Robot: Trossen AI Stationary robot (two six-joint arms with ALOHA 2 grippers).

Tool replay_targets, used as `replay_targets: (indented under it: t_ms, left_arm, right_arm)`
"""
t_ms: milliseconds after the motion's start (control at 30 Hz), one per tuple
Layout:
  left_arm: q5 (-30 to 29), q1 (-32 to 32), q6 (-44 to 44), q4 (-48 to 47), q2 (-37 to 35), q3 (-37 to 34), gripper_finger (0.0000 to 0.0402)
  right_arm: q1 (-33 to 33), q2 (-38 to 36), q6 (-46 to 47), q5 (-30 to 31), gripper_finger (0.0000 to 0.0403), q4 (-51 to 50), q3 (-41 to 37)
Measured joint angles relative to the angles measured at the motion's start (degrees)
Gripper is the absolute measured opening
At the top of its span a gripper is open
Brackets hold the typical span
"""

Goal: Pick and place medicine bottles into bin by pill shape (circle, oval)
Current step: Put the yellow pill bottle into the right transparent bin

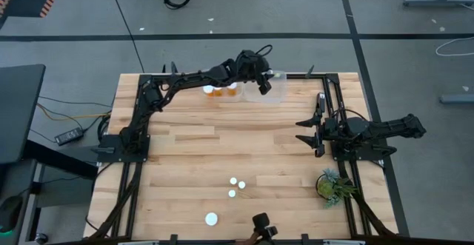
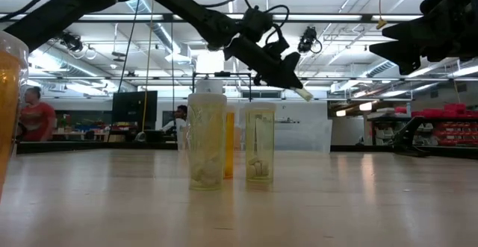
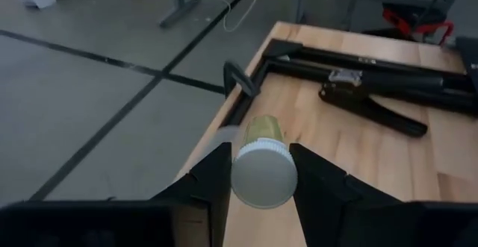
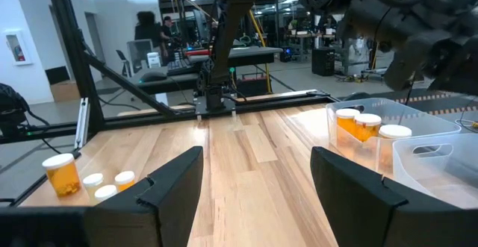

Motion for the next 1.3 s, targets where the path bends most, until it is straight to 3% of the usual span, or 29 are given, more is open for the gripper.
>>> replay_targets:
  t_ms: [267,467,933,1300]
  left_arm:
    - [-0.1,-1.3,-0.3,-4.6,4.7,10.4,0.0131]
    - [-1.3,-1.5,1.6,-18.3,9.2,18.9,0.0126]
    - [-2.6,0.8,5.0,-38.8,10.0,19.7,0.0128]
    - [-2.7,1.1,5.6,-44.9,10.0,19.7,0.0138]
  right_arm:
    - [0.0,0.0,0.0,0.0,0.0255,0.0,0.0]
    - [0.0,0.0,0.0,0.0,0.0255,0.0,0.0]
    - [0.0,0.0,0.0,0.0,0.0255,0.0,0.0]
    - [0.0,0.0,0.0,0.0,0.0255,0.0,0.0]
